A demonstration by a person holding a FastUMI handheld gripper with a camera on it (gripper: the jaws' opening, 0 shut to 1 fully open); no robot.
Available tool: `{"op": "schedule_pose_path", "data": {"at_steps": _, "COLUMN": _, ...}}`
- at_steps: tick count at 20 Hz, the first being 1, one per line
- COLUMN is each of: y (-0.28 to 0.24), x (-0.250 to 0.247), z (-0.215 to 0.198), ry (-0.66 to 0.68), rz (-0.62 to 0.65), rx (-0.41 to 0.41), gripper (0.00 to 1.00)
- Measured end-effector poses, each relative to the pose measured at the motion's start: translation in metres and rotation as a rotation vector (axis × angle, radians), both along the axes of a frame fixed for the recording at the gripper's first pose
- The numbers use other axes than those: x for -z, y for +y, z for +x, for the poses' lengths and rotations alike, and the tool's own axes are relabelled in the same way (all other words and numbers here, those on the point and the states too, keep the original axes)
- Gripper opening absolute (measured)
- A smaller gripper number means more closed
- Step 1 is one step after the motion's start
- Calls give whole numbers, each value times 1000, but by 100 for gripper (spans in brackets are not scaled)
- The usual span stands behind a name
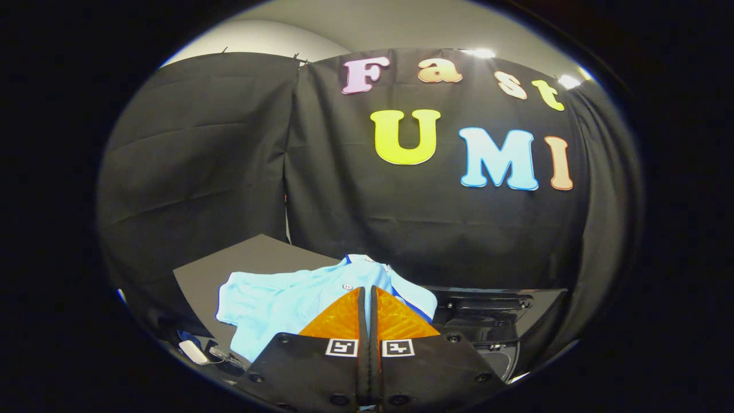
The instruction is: Put the clothes into the washing machine and then close the washing machine lid.
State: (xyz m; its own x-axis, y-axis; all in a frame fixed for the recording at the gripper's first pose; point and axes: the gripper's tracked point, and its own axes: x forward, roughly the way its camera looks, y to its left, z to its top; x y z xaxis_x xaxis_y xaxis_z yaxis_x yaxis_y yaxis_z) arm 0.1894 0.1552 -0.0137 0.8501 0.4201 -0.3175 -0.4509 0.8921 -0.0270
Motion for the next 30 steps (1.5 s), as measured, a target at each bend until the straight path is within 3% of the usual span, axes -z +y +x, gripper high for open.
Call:
{"op": "schedule_pose_path", "data": {"at_steps": 12, "y": -99, "x": 42, "z": 5, "ry": 63, "rz": -17, "rx": 158, "gripper": 1}}
{"op": "schedule_pose_path", "data": {"at_steps": 19, "y": -129, "x": 81, "z": 0, "ry": 123, "rz": -73, "rx": 179, "gripper": 1}}
{"op": "schedule_pose_path", "data": {"at_steps": 30, "y": -182, "x": 155, "z": -6, "ry": 259, "rz": -122, "rx": 287, "gripper": 2}}
